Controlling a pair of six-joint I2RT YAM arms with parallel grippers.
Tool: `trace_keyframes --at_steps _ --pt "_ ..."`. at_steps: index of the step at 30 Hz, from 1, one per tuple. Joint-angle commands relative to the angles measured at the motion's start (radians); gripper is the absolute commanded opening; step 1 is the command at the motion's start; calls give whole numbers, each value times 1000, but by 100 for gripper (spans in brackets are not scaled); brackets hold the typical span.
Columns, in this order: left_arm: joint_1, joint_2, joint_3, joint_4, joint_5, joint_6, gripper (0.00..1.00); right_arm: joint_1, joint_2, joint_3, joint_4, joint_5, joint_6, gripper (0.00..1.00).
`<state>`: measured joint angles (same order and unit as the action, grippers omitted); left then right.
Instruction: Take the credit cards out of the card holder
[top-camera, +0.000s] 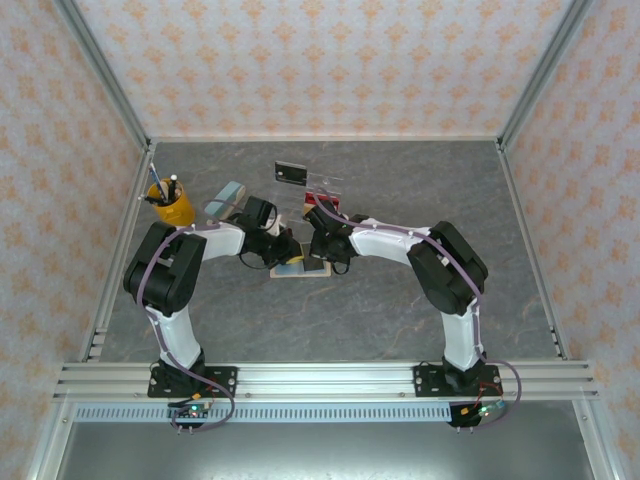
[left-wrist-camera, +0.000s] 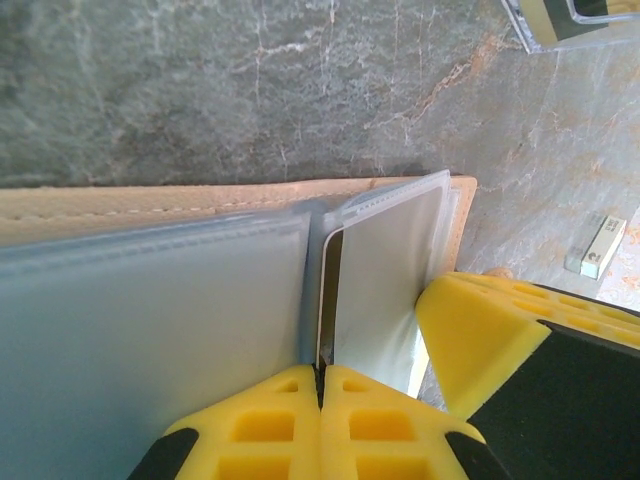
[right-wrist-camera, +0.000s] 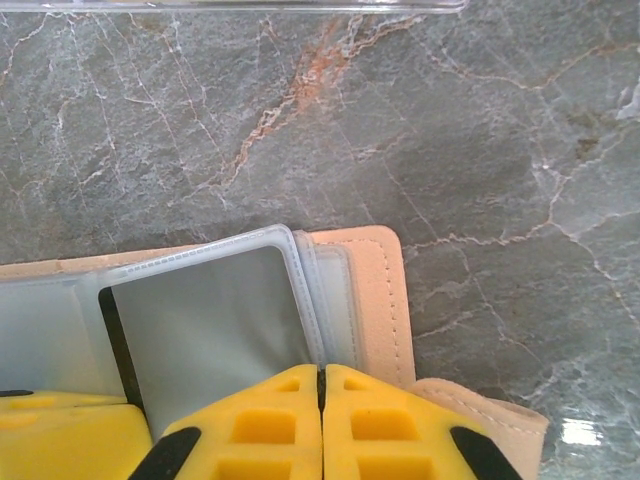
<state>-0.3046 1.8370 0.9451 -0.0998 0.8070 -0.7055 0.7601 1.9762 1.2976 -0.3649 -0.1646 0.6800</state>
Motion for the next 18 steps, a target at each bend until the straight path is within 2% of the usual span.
trace_keyframes --at_steps 1,11,18 --pt "17 -54 -13 -29 -19 41 0 4 43 -34 -35 2 4 6" --pt "45 -107 -45 -106 -72 89 0 -1 13 -31 -23 9 -4 5" --pt "60 -108 -46 -117 -72 89 0 -2 -65 -58 90 -73 -41 8"
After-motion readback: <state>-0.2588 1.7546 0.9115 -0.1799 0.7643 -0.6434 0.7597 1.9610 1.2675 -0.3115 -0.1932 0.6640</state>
